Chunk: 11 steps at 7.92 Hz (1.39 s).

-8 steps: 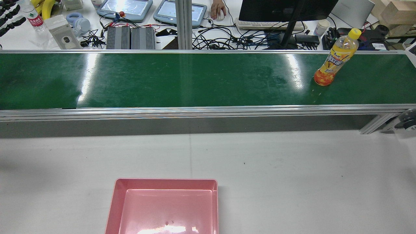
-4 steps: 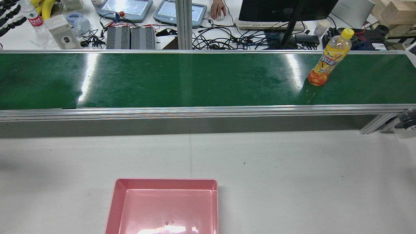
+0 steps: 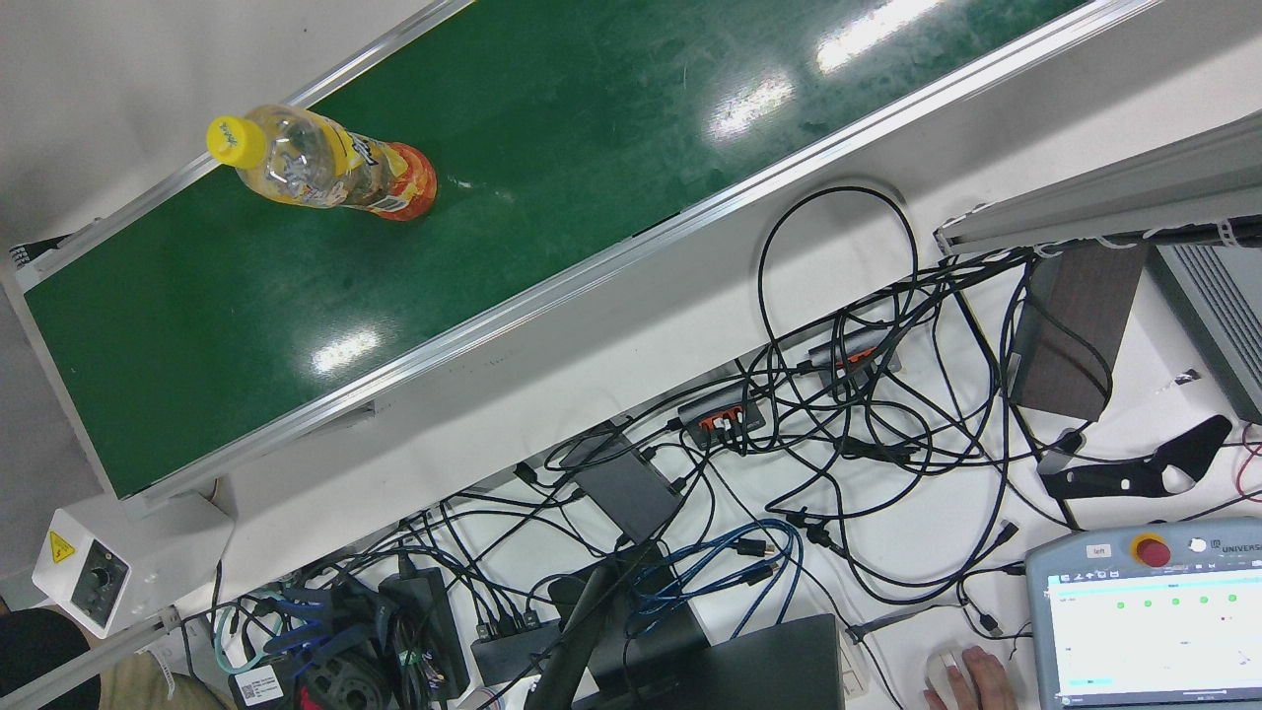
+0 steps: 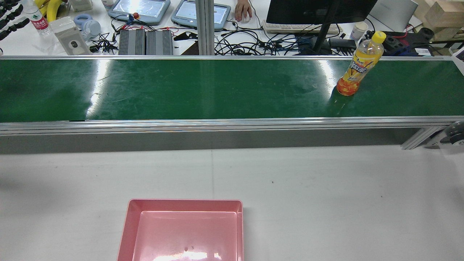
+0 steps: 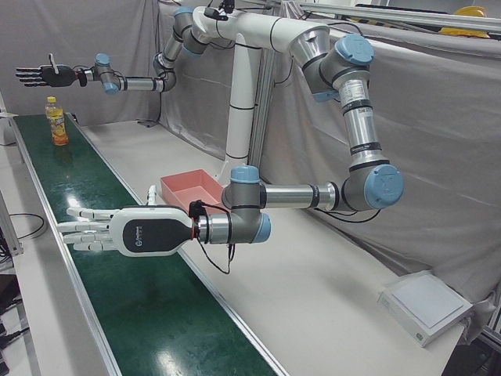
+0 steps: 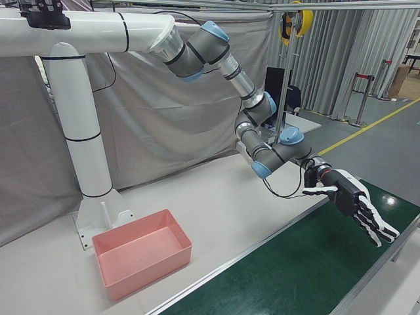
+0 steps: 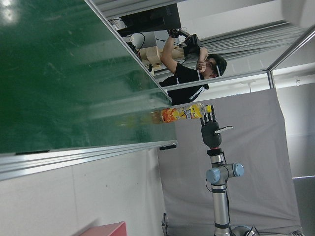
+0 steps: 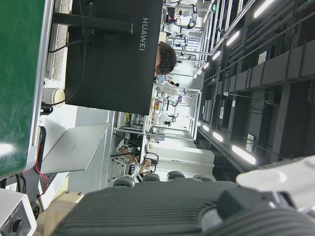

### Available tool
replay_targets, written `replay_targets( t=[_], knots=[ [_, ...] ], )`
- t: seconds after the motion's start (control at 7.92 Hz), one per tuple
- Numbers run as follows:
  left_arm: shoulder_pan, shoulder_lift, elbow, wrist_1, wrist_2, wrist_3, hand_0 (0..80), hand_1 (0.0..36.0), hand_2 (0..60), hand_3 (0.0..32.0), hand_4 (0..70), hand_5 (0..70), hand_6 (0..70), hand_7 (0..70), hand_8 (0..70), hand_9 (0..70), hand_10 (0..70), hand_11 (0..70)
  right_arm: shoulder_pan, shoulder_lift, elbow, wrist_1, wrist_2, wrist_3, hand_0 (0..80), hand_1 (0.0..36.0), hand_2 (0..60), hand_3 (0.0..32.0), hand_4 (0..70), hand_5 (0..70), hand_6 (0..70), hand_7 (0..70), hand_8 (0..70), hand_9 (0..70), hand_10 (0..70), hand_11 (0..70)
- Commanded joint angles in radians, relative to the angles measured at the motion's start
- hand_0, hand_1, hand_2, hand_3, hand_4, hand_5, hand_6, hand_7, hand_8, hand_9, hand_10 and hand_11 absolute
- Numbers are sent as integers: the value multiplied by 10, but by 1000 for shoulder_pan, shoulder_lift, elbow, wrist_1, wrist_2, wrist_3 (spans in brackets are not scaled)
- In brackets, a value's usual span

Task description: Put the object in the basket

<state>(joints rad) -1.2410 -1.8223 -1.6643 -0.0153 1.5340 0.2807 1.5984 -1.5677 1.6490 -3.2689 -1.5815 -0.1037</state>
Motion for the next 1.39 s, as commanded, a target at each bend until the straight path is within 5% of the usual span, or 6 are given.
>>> replay_targets(
  t=[0.0,1.26],
  knots=[
    [1,0,0,0,0,0,582,81,0,6,91,123,0,0,18,11,51,90,0,0,0,0,0,-1,0,0,0,0,0,0,0,0,0,0,0,0],
    [0,0,0,0,0,0,578,79,0,8,89,125,0,0,18,10,49,88,0,0,-2,0,0,1,0,0,0,0,0,0,0,0,0,0,0,0]
  ],
)
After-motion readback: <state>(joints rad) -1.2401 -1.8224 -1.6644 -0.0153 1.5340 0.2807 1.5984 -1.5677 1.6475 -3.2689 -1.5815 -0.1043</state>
